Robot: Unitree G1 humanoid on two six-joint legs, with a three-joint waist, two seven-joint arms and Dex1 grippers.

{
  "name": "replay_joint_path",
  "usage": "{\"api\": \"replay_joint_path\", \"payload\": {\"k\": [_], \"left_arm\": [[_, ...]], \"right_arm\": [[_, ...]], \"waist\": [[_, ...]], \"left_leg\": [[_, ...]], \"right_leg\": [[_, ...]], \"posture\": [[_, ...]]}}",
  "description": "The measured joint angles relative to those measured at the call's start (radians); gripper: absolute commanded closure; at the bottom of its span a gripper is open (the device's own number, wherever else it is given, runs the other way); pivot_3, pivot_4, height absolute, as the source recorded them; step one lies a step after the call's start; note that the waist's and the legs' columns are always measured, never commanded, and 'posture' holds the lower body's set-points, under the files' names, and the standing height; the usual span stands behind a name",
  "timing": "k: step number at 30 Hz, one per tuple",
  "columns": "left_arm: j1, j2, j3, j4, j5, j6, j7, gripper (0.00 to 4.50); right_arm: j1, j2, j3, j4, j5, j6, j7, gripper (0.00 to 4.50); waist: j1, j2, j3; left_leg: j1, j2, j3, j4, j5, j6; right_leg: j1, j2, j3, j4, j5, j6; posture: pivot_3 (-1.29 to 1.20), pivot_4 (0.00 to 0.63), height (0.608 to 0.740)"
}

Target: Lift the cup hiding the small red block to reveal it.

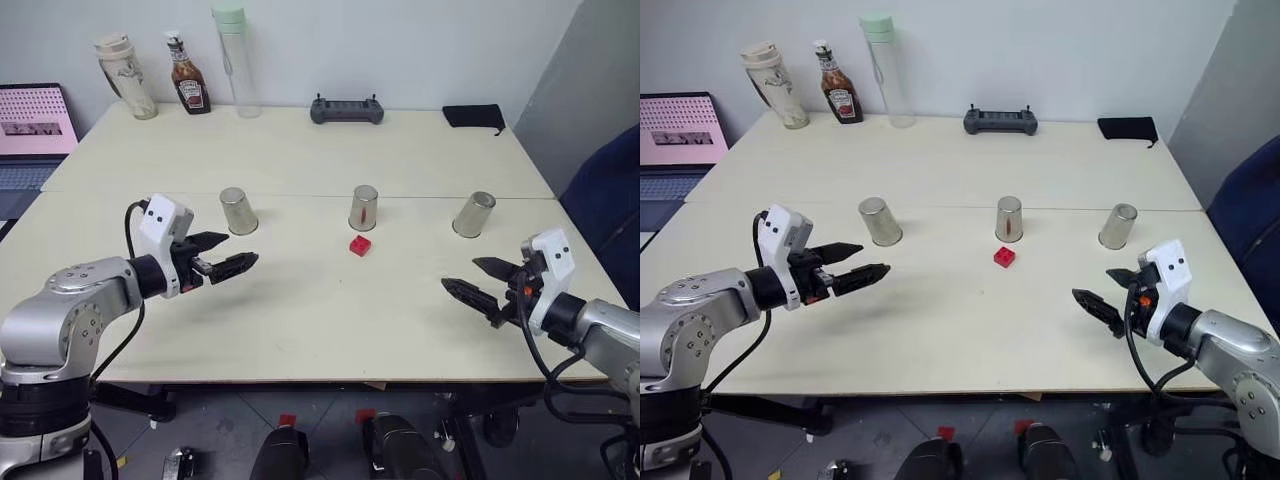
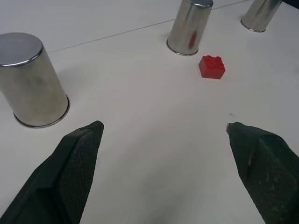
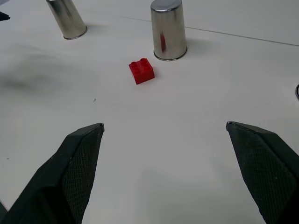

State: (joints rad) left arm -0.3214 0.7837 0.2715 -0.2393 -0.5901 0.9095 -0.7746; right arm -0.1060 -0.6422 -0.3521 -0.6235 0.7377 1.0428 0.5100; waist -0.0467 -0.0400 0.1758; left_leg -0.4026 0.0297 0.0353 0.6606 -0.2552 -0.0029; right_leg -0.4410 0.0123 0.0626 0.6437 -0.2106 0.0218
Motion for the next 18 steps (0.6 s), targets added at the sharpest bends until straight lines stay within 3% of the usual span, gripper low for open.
{"api": "replay_joint_path", "payload": {"k": [18], "left_arm": [[0.016, 0.027, -0.027, -0.028, -0.021, 0.013, -0.006, 0.0]], "right_arm": [[0.01, -0.014, 0.012, -0.005, 0.054, -0.017, -0.038, 0.05]], "waist": [[0.001, 0.0, 0.0]], "left_leg": [[0.001, 0.0, 0.0, 0.0, 0.0, 0.0]], "right_leg": [[0.0, 0.0, 0.0, 0.001, 0.0, 0.0]], "posture": [[0.0, 0.15, 0.74]]}}
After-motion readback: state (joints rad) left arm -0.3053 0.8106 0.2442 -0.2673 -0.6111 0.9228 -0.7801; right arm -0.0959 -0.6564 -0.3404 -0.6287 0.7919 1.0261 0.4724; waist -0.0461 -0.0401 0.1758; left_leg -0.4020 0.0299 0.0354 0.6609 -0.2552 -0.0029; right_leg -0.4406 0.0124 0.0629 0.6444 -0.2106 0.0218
